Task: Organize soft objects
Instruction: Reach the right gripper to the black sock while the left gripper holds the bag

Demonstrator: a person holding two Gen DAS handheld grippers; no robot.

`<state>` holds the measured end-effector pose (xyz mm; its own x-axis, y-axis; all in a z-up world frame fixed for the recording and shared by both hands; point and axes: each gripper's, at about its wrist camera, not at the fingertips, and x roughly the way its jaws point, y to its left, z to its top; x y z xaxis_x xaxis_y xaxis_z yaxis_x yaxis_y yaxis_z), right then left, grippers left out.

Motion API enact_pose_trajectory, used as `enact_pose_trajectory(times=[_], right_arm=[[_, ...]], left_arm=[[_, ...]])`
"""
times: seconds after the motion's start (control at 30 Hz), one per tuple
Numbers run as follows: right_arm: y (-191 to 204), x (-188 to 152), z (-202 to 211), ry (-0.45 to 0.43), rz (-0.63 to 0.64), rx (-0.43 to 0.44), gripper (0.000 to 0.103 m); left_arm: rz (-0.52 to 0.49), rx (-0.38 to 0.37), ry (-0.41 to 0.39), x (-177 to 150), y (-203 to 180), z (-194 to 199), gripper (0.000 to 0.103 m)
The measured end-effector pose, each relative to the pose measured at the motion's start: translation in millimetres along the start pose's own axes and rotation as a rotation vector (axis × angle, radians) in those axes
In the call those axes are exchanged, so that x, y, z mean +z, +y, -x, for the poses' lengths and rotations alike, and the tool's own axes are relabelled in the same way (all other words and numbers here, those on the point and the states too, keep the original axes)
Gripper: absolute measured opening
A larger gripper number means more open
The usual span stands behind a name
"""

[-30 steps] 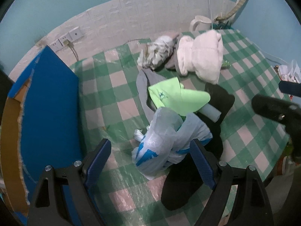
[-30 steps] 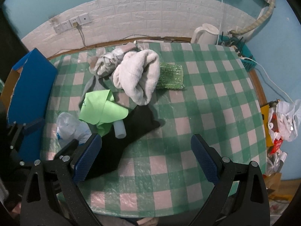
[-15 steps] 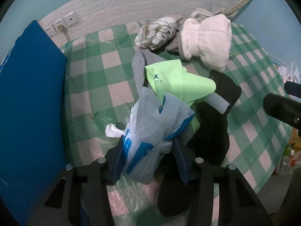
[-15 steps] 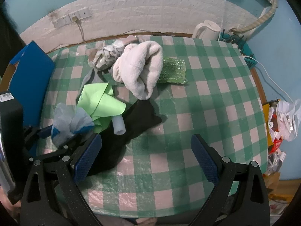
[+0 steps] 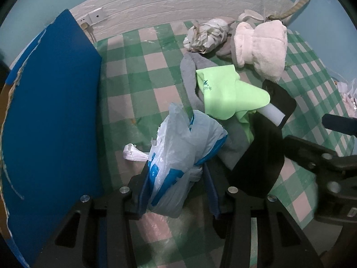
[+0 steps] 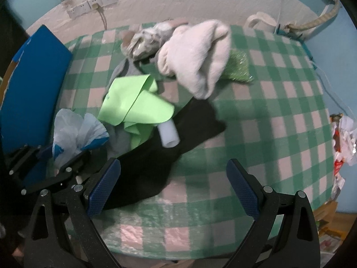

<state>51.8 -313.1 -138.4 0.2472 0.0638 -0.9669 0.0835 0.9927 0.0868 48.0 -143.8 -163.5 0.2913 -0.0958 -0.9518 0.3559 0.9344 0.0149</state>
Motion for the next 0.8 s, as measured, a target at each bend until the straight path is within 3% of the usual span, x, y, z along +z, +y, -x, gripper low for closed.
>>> enact_pose_trajectory(times=[0.2,0.27,0.47,0.7,0.8], right_arm=[[5,1,-19,0.051,-0.048,0.043,0.096],[8,0,-25,0.076,-0.05,0.052,0.091],[14,-7,-35,0.136,-0.023,0.095,0.067],[9,-21,-32,0.153,0.009,0.103,0.029],[-1,-27,-30,0.167,0.005,0.086,0.025]], left_arm=[[-0.001,0.019,-0.002,-4,0,2,0.045],[0.004,0.018,-0.001,-3,-2,1,0.045],[0.01,0.023,0.003,3,-8,-3,0.045],[0.018,0.022,0.007,2,-6,-6,0.045],[0.018,0.019,0.012,2,-6,-7,0.045]])
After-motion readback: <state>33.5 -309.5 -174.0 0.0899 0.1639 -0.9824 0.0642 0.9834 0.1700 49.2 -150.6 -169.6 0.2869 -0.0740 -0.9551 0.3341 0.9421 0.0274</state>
